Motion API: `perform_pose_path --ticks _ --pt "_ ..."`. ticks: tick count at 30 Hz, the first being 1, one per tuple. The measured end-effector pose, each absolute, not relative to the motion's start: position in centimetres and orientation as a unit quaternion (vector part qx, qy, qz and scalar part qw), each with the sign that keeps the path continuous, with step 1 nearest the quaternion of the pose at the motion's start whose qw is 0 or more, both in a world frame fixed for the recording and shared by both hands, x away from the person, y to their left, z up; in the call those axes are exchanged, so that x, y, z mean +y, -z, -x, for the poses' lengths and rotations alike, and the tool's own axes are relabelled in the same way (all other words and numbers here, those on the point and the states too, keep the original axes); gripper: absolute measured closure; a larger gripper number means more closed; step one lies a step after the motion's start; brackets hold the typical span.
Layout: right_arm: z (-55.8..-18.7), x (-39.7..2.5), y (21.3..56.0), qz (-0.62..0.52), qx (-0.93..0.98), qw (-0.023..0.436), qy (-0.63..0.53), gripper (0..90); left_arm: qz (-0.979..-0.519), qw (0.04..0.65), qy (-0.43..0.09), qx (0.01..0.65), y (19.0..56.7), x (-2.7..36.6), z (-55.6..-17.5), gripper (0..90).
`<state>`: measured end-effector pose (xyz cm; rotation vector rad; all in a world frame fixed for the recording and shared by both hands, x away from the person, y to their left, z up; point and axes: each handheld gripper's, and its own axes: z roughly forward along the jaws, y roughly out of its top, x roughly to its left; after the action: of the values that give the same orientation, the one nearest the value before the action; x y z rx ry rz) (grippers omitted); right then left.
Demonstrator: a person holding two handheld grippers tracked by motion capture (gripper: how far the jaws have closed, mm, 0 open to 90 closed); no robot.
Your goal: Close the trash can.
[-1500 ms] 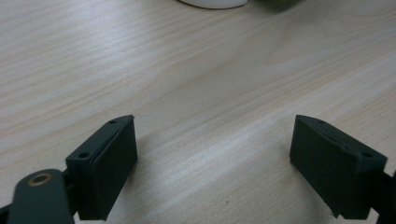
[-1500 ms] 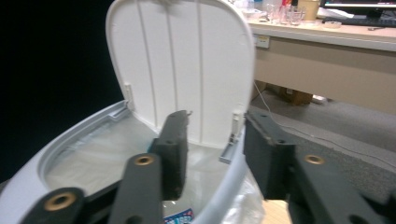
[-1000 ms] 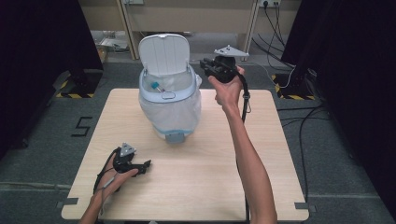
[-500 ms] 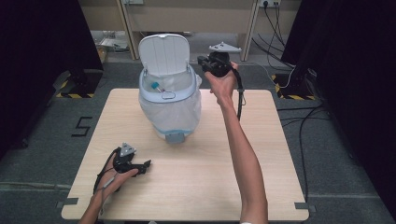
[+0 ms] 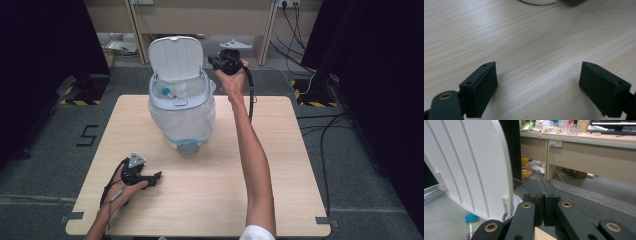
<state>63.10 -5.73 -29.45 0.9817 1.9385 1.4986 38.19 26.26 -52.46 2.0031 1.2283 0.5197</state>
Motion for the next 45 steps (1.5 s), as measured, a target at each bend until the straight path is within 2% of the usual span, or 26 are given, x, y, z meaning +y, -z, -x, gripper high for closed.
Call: perform_pose_path --ticks 7,15,20,23,37,45 --pt "-64.0 -4.9 29.3 -0.346 0.705 0.212 -0.582 88.0 -0.776 0.360 -0.202 0.476 52.5 26.3 -38.2 14.1" --pt "-64.8 -4.9 29.2 -0.329 0.702 0.191 -0.602 89.2 -0.776 0.361 -0.202 0.476 52.5 26.3 -38.2 14.1" --pt "-64.6 -5.1 29.2 -0.312 0.706 0.178 -0.610 89.2 -0.776 0.360 -0.203 0.476 52.5 26.2 -38.2 14.0" --pt "-63.7 -4.8 29.1 -0.285 0.710 0.154 -0.626 89.2 -0.777 0.359 -0.202 0.476 52.5 26.3 -38.2 14.0" --pt "-58.3 -5.0 29.3 -0.263 0.753 0.183 -0.574 88.8 -0.777 0.358 -0.202 0.478 52.4 26.3 -38.2 14.0" --pt "-56.6 -4.5 29.7 -0.253 0.765 0.192 -0.560 88.5 -0.777 0.358 -0.203 0.476 52.4 26.3 -38.2 14.0"
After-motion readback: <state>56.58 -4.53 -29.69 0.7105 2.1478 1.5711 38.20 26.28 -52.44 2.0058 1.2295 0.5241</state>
